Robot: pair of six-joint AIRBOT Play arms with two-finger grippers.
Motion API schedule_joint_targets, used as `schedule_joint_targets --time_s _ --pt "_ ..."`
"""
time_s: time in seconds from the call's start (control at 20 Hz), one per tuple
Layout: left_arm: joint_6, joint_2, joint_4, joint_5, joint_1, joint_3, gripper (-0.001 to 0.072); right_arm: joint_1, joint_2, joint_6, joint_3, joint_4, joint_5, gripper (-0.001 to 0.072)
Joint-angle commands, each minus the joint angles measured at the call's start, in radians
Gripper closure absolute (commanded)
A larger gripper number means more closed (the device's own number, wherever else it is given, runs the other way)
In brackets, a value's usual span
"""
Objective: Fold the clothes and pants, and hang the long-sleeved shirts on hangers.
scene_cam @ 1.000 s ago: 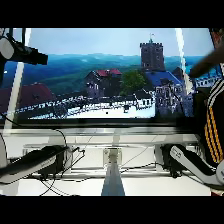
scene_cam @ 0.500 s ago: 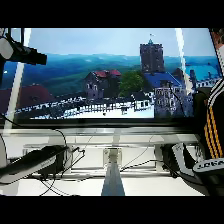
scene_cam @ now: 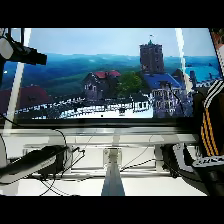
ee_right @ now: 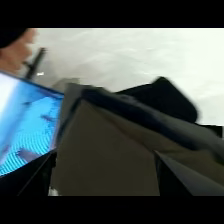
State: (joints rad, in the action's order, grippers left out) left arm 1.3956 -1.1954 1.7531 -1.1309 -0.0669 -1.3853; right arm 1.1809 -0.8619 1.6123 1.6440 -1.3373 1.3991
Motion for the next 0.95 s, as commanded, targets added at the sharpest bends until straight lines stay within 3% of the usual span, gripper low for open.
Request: schedule_joint_targets --time_s 0.0,0.2,0.25,0.4,0.5,0.7,0.9 --pt "0.0 0.0 0.0 0.001 0.0 0.0 0.0694 -0.133 -0.028 -0.108 -0.004 0.26 0.0 0.0185" --pt "0.0 0.0 0.0 0.0 0.0 0.0 0.0694 -0.515 -0.074 -0.213 -0.004 0.176 0.027 0.0486" --pt "0.0 0.0 0.0 0.001 0.0 0.0 0.0694 -0.607 -0.089 -0.247 -0.004 0.168 0.034 0.0521" --pt "0.0 0.0 0.0 0.001 0.0 0.0 0.0694 -0.889 -0.145 -0.365 -0.004 0.166 0.055 0.0538" --pt "0.0 0.0 0.0 0.0 0.0 0.0 0.0694 -1.045 -0.18 -0.403 -0.004 0.118 0.042 0.0699" --pt "0.0 0.0 0.0 0.001 0.0 0.0 0.0694 -1.207 -0.247 -0.391 -0.004 -0.098 0.003 0.0699" --pt "0.0 0.0 0.0 0.0 0.0 0.0 0.0694 -1.211 -0.269 -0.391 -0.004 -0.079 0.003 0.0699"
